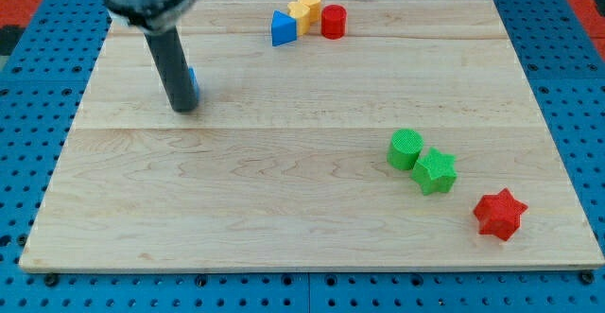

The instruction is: Move the blue cube to the top left

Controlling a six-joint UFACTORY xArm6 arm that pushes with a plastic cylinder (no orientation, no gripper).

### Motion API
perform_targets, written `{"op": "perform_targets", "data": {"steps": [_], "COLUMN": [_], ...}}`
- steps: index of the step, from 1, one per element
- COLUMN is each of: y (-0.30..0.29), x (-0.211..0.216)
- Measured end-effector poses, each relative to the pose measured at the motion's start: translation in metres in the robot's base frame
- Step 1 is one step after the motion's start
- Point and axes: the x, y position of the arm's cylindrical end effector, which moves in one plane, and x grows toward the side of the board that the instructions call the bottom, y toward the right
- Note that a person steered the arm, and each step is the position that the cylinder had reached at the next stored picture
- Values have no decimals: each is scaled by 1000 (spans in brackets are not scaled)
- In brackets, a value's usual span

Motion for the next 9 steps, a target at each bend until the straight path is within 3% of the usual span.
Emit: {"op": "perform_targets", "data": {"steps": [1, 2, 3, 4, 5, 7, 8, 9], "y": [-19, 17, 12, 27, 41, -14, -7, 47], "x": [-52, -50, -91, -93, -36, -113, -131, -85]}}
